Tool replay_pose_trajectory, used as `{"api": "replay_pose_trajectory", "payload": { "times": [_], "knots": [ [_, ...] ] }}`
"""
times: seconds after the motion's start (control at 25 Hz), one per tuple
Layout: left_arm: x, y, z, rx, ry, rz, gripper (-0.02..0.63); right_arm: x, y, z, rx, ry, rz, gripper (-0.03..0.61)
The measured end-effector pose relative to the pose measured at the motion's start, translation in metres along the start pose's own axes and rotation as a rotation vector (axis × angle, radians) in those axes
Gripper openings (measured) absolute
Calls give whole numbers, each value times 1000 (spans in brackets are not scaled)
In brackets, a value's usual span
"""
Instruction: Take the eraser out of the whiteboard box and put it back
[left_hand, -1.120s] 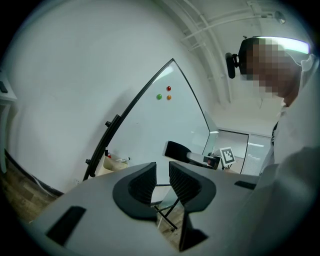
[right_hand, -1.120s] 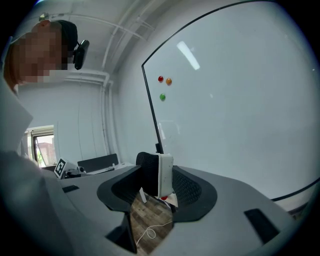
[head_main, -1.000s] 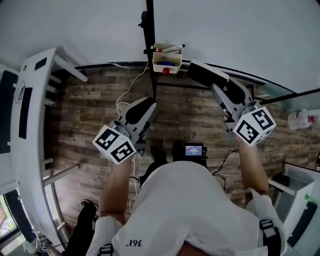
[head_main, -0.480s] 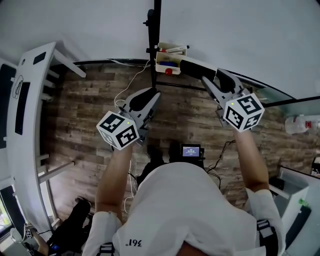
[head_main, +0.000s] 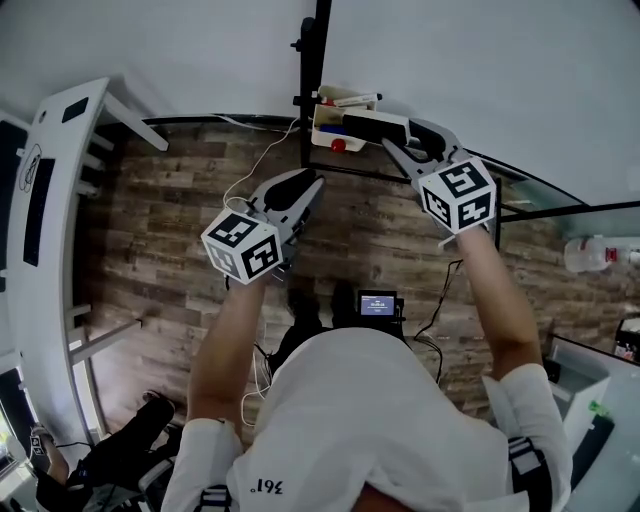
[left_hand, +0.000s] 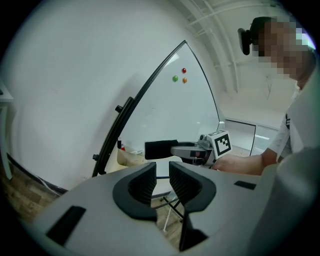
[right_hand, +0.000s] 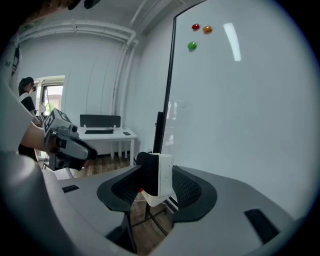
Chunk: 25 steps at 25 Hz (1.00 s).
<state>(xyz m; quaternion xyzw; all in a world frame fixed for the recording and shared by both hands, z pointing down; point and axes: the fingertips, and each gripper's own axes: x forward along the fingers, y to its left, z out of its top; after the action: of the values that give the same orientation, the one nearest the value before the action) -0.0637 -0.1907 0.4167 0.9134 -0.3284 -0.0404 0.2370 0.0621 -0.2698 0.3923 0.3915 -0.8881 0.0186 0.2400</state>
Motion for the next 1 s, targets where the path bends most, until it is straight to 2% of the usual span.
{"api": "replay_pose_trajectory", "payload": {
  "times": [0.4,1.0],
  "knots": [
    [14,15,-10,-27,28,12,83,50,10,-12,-239,111,36,206],
    [16,28,-25,-93,29,38,83,87,23,-24,-315,166,75,207]
  ]
}}
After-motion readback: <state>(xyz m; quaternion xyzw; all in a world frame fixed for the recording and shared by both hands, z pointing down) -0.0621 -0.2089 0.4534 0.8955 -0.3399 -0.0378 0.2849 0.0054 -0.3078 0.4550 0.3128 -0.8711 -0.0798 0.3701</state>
